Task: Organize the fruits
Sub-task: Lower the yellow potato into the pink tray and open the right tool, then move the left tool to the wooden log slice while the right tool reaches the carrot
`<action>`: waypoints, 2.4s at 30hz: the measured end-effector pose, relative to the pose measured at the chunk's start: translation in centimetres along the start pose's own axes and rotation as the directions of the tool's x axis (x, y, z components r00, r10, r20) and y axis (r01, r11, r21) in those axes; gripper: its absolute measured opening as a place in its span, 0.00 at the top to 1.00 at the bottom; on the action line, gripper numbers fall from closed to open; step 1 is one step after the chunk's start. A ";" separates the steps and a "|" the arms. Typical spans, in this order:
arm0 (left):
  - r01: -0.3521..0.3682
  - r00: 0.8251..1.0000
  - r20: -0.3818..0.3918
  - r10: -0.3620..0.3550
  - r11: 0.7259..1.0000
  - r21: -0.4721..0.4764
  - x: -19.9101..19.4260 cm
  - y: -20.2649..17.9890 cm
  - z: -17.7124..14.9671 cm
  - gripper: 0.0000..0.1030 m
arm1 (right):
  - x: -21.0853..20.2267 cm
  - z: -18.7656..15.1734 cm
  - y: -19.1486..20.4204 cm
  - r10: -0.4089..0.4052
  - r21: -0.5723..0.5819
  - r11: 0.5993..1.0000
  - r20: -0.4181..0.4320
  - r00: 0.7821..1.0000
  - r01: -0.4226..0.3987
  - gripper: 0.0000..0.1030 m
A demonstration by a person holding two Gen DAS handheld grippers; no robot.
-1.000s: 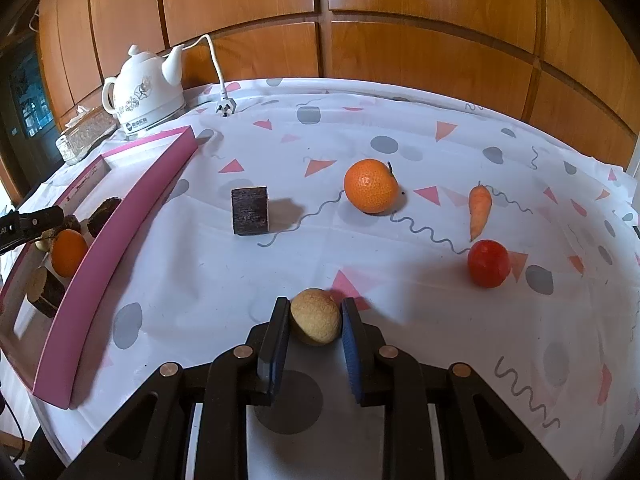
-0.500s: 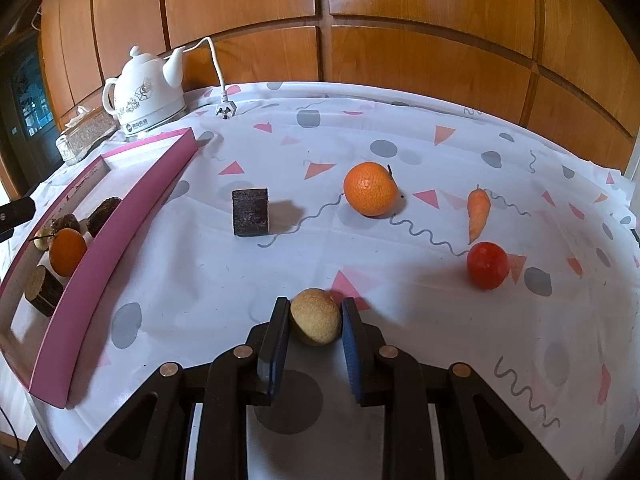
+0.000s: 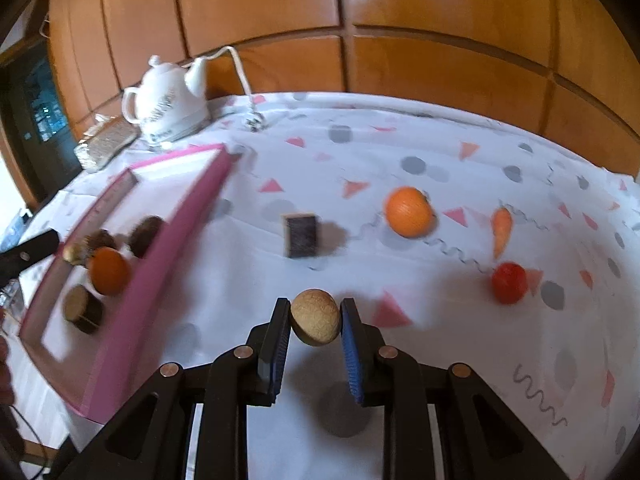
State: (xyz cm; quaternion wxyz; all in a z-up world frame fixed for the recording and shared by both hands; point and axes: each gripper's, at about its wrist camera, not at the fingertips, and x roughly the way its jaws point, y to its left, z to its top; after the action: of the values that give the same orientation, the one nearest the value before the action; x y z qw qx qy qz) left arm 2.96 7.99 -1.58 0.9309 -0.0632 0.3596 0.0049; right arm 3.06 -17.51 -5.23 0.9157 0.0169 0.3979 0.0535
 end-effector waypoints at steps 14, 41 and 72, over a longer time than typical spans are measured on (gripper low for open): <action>0.000 1.000 0.015 0.000 1.000 -0.004 -0.8 1.4 -0.1 0.00 | 0.0 3.8 8.4 0.211 -0.137 0.968 -0.010 0.977 -0.210 0.76; 0.042 0.999 0.026 -0.042 0.999 0.020 -1.7 0.1 0.4 0.00 | -0.6 3.2 8.6 0.165 -0.104 0.981 0.001 0.986 -0.164 0.71; 0.300 0.953 -0.088 -0.289 0.936 0.183 -0.9 -10.3 0.9 0.01 | -3.8 -0.3 -7.2 -0.105 0.213 0.972 0.009 0.994 0.101 0.71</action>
State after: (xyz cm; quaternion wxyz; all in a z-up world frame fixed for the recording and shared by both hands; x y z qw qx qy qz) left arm 3.41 -2.10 0.86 0.9117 -0.0253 0.3725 -0.1715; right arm 0.87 -25.12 -3.23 0.9141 0.0943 0.3925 -0.0368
